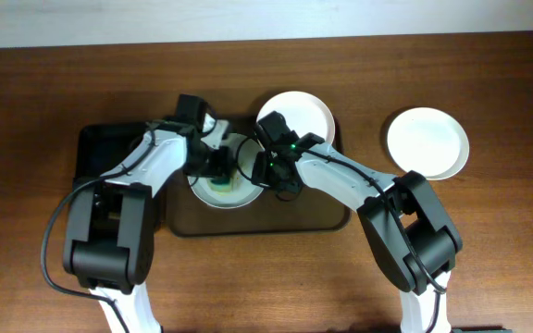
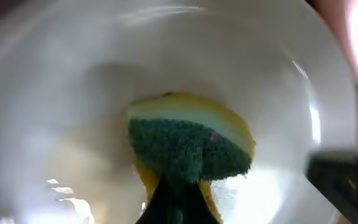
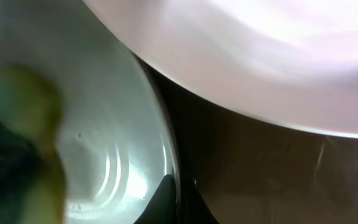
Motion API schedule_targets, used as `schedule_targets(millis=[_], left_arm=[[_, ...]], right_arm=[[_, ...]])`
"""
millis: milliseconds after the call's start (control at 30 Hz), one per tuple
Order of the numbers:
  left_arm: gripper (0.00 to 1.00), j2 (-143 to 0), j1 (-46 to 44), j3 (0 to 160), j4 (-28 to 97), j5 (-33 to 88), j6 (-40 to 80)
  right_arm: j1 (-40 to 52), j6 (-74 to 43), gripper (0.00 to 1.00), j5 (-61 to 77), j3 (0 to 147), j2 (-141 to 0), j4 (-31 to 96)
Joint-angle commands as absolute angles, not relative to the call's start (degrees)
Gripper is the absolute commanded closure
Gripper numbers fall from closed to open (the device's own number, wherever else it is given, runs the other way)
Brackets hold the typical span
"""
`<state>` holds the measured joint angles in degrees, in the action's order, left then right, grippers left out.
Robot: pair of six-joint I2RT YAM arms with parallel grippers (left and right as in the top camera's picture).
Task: Clean dirty plates on tray and stack at the side
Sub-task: 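Scrub the pale blue plate with the sponge in the left gripper, then lift the pale blue plate and stack it on the right plate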
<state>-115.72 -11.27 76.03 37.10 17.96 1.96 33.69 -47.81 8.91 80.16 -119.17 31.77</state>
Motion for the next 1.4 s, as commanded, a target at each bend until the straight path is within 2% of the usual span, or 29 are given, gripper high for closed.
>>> schedule_targets(millis=[0,67,167,233,300,367,433,467,600,700,833,900,967,1033,1133,1367], left_arm=[[0.99,-117.5,-8.7,75.5,34.9,-5.1,13.0],[0.99,-117.5,-9.2,75.5,35.7,-12.3,15.8],[0.99,-117.5,-10.8,78.6,46.2,-18.0,19.8],[0.99,-117.5,-12.0,82.4,53.8,-11.0,19.2],[0.99,-117.5,-12.1,82.7,55.2,8.8,11.0],[0.99,-117.5,-12.1,82.7,54.3,15.3,8.1],[0.99,-117.6,-12.1,82.7,52.9,16.3,8.0],[0.99,-118.0,-12.1,82.7,51.1,15.7,8.1],[0.99,-118.2,-12.1,82.7,41.3,-9.1,17.5],[0.99,-118.1,-12.9,84.3,44.1,-26.6,21.9],[0.99,-117.2,-13.0,100.6,58.2,-25.8,23.8],[0.99,-117.2,-12.8,108.7,65.6,-17.4,20.1],[0.99,-117.2,-12.2,108.9,66.3,-8.5,17.0],[0.99,-117.3,-10.6,108.8,65.9,-3.5,17.0],[0.99,-117.3,-7.8,108.8,65.2,-2.5,17.1],[0.99,-117.3,-7.7,108.8,63.9,-2.5,17.1]], right_arm=[[34.1,-47.2,0.96,7.7,79.8,-120.6,32.5],[34.1,-47.2,0.96,7.7,79.8,-120.6,32.3],[34.1,-47.2,0.96,7.7,79.8,-120.6,32.2],[34.1,-47.2,0.96,7.7,79.8,-120.6,32.1],[34.1,-47.2,0.96,7.7,79.8,-120.6,32.1],[34.1,-47.2,0.96,7.8,79.8,-120.6,32.1],[34.1,-47.2,0.96,7.8,79.8,-120.6,32.2],[34.1,-47.1,0.96,7.8,79.8,-120.6,32.2],[34.1,-47.0,0.96,7.9,79.8,-120.6,32.1],[34.1,-47.0,0.96,7.7,79.8,-120.7,32.2],[34.1,-47.0,0.96,7.7,79.8,-120.9,32.2],[34.1,-46.9,0.96,8.6,79.8,-120.7,32.8],[34.1,-42.4,0.96,9.0,80.3,-118.0,34.0],[34.2,-34.9,0.96,4.7,83.9,-112.6,41.9],[38.6,-30.5,0.96,-16.3,90.5,-105.6,57.8],[56.8,-33.3,0.96,-64.9,91.3,-103.7,63.9]])
